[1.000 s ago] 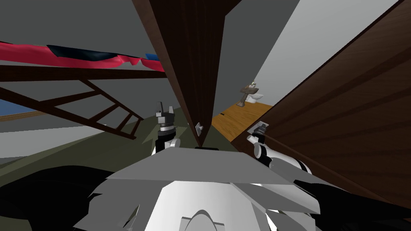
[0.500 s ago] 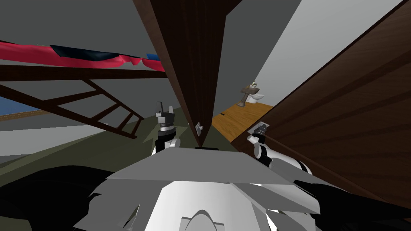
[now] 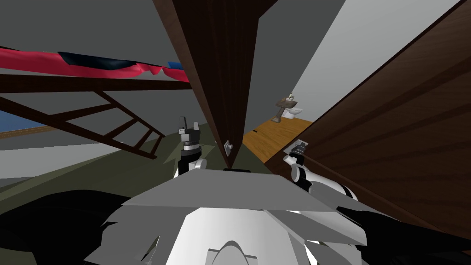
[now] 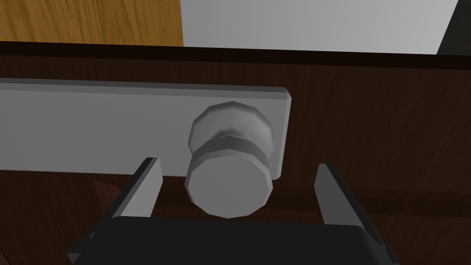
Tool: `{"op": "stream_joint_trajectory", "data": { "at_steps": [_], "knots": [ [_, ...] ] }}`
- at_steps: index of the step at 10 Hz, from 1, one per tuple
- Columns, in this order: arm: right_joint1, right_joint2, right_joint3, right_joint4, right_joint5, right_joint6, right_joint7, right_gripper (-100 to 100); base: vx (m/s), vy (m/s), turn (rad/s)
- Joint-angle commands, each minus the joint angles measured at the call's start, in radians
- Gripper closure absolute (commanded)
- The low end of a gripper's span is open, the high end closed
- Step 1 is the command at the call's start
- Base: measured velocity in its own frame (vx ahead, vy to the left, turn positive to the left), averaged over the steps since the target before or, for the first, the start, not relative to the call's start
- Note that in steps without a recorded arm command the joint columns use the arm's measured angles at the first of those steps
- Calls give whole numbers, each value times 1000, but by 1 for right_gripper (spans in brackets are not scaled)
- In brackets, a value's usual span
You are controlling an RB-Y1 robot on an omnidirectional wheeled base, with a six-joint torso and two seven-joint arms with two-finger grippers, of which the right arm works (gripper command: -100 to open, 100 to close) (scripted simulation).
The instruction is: Pull the door open
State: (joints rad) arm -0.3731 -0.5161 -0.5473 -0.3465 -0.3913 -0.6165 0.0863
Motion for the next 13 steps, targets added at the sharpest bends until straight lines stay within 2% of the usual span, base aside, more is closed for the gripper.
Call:
{"op": "stream_joint_trajectory", "data": {
  "at_steps": [1,9,11,12,13],
  "knots": [
    [-5,-4,1,13,1,-5,-2,-100,9,-6,39],
    [-5,-4,1,13,1,-5,-2,-100,0,1,-1],
    [-5,-5,1,15,1,-7,-3,-100,3,-50,73],
    [-5,-5,1,15,1,-7,-3,100,-6,8,-30],
    [-5,-5,1,15,1,-7,-3,100,-1,14,-14]
  ]
}}
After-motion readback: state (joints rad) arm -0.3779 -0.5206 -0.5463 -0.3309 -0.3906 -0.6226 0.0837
